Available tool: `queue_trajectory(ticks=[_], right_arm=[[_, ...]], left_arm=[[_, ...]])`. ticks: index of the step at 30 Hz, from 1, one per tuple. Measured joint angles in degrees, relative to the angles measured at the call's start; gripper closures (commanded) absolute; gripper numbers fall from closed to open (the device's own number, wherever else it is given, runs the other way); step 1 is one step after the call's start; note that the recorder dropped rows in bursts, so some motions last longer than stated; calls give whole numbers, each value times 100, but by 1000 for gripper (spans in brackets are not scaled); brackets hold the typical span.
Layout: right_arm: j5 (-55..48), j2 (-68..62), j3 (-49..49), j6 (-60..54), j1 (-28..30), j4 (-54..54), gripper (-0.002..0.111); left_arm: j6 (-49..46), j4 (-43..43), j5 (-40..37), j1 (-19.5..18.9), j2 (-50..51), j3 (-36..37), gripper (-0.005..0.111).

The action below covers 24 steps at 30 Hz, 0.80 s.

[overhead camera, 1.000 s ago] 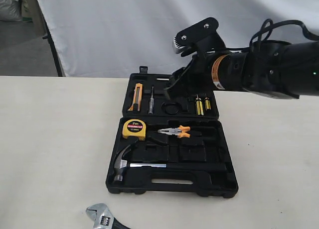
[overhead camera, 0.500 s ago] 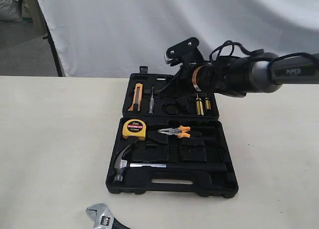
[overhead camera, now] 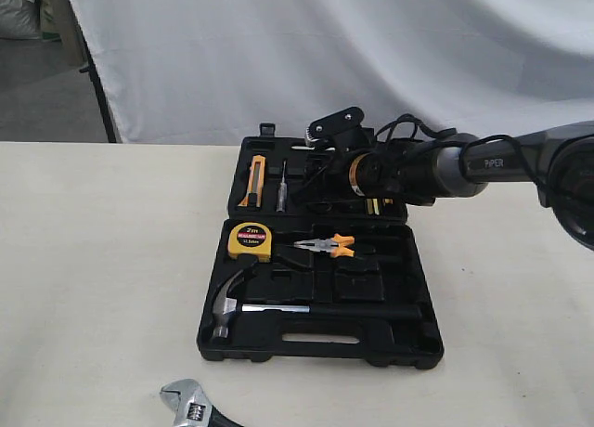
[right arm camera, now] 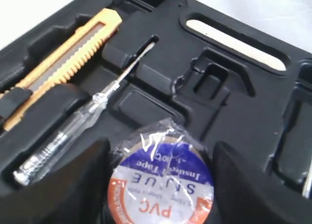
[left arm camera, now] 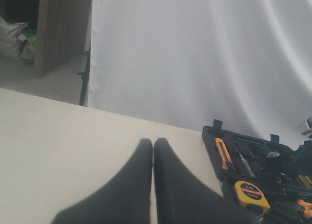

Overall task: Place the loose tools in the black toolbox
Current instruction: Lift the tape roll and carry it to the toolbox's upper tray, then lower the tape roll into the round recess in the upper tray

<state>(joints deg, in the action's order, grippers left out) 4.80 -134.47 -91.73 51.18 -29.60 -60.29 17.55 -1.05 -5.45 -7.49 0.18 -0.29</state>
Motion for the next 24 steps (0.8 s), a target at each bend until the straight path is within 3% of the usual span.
queue_trajectory(ticks=[24], right_arm=[[-432, 0, 0, 437, -203, 0, 109]], left_arm=[[0, 0, 0, 0, 0, 0, 106]])
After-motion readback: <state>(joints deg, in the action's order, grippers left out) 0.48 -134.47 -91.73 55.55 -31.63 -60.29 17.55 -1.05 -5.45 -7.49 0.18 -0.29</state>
